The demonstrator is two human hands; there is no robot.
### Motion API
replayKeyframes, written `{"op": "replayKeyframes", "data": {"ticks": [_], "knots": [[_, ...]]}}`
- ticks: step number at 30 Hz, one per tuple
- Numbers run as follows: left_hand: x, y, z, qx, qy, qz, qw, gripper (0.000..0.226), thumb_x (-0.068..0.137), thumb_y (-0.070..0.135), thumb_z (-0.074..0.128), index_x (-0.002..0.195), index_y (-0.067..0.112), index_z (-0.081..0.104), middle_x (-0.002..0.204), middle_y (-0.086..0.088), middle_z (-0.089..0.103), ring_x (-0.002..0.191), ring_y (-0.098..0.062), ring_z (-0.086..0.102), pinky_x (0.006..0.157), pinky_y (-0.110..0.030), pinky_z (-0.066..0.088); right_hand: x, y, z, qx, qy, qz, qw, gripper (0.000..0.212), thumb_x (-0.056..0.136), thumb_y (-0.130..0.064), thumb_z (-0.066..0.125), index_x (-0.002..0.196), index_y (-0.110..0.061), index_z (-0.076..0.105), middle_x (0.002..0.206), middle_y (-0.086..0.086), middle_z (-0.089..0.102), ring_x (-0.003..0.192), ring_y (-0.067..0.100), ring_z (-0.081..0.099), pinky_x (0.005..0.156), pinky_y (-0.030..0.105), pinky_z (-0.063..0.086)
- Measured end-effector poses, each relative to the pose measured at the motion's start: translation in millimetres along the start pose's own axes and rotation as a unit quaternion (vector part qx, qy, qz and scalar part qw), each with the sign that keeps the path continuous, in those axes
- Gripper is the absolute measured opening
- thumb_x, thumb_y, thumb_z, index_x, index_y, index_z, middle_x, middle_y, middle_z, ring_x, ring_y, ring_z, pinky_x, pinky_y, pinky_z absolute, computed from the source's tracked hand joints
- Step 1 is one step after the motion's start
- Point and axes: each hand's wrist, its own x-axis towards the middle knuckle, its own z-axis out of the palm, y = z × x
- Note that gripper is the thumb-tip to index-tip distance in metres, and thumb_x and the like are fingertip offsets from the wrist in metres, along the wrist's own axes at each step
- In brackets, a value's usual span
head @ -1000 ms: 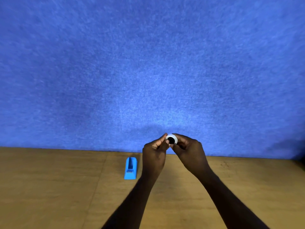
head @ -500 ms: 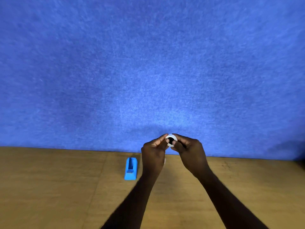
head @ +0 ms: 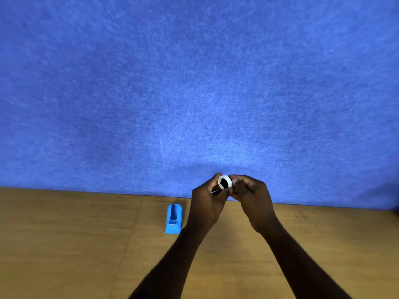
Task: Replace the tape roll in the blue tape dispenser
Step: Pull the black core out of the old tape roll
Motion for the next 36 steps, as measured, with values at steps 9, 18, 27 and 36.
{"op": "replayKeyframes", "data": {"ticks": [9,18,27,36], "knots": [[-2,-17,1,0.003,-0.003,-0.028,1.000,0.041,0.090,0.011,0.068,0.127,0.028,0.063,0.107,-0.001,0.075,0.094,-0.017,0.073,0.086,-0.041,0.059,15,11,-3,0.127,-0.063,0.109,0.984,0.020,0.092,0.001,0.059,0.107,-0.002,0.072,0.099,0.014,0.077,0.089,0.022,0.075,0.072,0.023,0.058],[5,-31,0,0.038,-0.001,-0.042,0.998,0.041,0.087,0.022,0.073,0.127,0.020,0.063,0.111,0.008,0.068,0.099,-0.007,0.068,0.085,-0.023,0.055,21,30,4,0.178,-0.047,0.142,0.973,0.023,0.083,0.012,0.058,0.089,0.000,0.077,0.086,0.019,0.076,0.077,0.023,0.074,0.066,0.023,0.057],[9,-98,2,0.212,0.049,-0.048,0.975,0.043,0.087,0.021,0.073,0.126,0.009,0.063,0.114,-0.008,0.065,0.104,-0.018,0.064,0.091,-0.024,0.045,30,80,-8,0.277,0.082,0.207,0.935,0.019,0.086,0.011,0.060,0.105,0.013,0.065,0.101,0.025,0.069,0.091,0.033,0.068,0.080,0.034,0.056],[31,-158,30,0.496,-0.106,-0.116,0.854,0.051,0.094,0.013,0.049,0.143,0.012,0.037,0.126,-0.010,0.058,0.116,-0.026,0.056,0.091,-0.032,0.048,21,125,-21,0.257,0.112,0.209,0.937,0.016,0.088,0.012,0.057,0.102,0.009,0.066,0.096,0.021,0.069,0.090,0.030,0.068,0.087,0.038,0.054]]}}
